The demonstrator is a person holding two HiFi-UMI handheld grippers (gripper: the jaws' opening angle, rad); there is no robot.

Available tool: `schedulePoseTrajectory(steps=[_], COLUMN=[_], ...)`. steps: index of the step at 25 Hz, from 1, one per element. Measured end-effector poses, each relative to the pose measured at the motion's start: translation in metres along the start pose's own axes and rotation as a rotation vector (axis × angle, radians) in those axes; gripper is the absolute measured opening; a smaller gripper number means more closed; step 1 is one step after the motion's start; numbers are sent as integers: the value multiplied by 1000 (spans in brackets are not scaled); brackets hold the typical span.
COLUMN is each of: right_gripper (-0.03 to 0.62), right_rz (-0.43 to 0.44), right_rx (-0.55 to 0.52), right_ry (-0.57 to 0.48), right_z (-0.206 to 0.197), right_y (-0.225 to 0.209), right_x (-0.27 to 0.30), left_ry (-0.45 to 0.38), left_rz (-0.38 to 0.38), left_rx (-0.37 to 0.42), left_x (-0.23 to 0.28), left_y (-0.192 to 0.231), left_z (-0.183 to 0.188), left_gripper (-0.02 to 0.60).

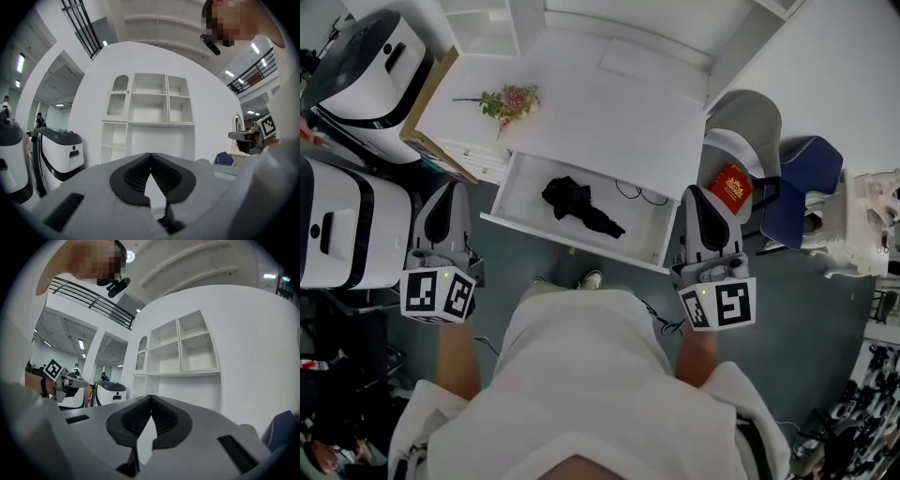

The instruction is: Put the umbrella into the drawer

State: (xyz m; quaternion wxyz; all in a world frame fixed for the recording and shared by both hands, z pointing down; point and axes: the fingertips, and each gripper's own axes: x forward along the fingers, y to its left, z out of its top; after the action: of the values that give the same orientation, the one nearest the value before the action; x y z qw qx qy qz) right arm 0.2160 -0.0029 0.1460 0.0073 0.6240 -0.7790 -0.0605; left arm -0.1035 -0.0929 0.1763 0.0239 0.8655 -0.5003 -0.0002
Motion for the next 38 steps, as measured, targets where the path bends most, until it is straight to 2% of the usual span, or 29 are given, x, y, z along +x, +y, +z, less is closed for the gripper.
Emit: schedulePoseTrajectory(steps=[8, 14, 20, 38], right_gripper=[2, 2, 0, 0], right_rz=[7, 46, 99, 140], right_rx=[23, 62, 7, 25], right_ry=[-8, 2, 11, 36], right_z=[-4, -13, -16, -26], right_y=[2, 12, 29, 34], right_x=[3, 5, 10, 12], left_ry=[17, 22, 30, 38], left_rz=[1, -17, -9, 9], left_rx=[2, 17, 10, 4], left_x=[-1, 1, -1, -4], left_y=[1, -4, -4, -8], left_z=[-4, -4, -8, -18], left_gripper=[14, 14, 14, 14])
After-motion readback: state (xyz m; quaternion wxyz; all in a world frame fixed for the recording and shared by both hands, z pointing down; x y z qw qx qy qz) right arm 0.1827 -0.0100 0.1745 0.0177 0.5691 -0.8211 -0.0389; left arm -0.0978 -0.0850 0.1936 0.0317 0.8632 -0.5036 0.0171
